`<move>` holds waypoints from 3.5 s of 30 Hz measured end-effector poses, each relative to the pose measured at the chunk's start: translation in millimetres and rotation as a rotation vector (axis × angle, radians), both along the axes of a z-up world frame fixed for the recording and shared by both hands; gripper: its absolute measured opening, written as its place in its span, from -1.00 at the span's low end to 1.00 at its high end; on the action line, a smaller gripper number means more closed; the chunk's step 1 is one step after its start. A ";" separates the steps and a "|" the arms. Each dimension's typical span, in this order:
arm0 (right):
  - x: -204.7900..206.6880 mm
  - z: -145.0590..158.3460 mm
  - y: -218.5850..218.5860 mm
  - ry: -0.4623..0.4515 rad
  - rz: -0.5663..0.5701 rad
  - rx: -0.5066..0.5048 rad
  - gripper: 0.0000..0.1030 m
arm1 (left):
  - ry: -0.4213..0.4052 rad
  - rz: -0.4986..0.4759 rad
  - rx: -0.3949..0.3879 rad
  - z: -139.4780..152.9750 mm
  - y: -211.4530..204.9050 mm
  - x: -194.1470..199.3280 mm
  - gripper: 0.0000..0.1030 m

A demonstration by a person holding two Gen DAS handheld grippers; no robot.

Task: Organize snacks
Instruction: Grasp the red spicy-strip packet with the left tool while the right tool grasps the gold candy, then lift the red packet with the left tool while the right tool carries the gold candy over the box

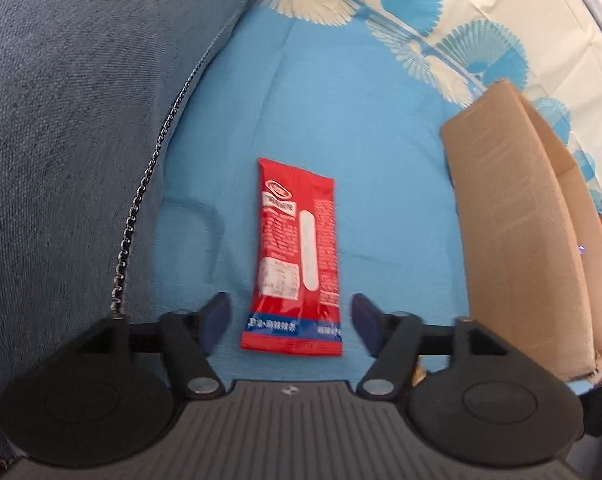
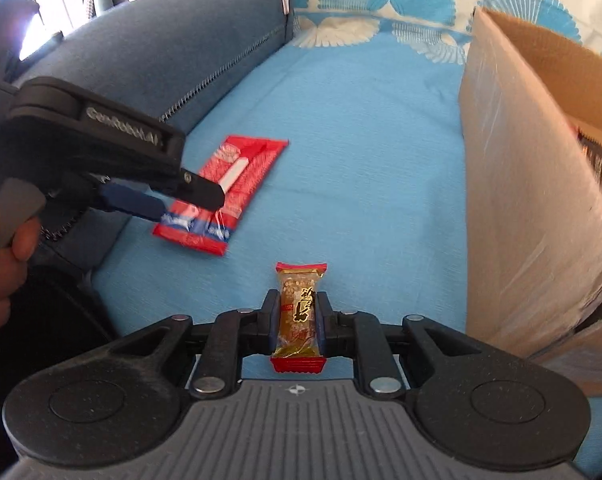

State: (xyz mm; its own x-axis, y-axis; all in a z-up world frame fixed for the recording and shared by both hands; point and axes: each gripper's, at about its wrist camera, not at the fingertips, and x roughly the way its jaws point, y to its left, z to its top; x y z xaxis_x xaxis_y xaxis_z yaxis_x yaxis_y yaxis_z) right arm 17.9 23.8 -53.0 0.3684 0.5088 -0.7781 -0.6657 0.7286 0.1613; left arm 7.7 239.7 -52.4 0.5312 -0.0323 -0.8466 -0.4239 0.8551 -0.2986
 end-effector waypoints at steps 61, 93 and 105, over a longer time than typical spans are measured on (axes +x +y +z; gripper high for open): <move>-12.5 20.6 -31.5 -0.205 0.017 0.091 -0.64 | -0.200 -0.095 0.358 11.3 -57.5 18.8 0.00; 6.7 95.6 -79.2 -0.348 -0.071 0.416 -0.64 | -0.381 0.018 0.326 48.5 -59.5 -1.9 0.00; 68.2 99.9 -127.8 -0.293 -0.376 0.501 -0.64 | -0.504 -0.066 0.306 112.0 -141.0 81.1 0.00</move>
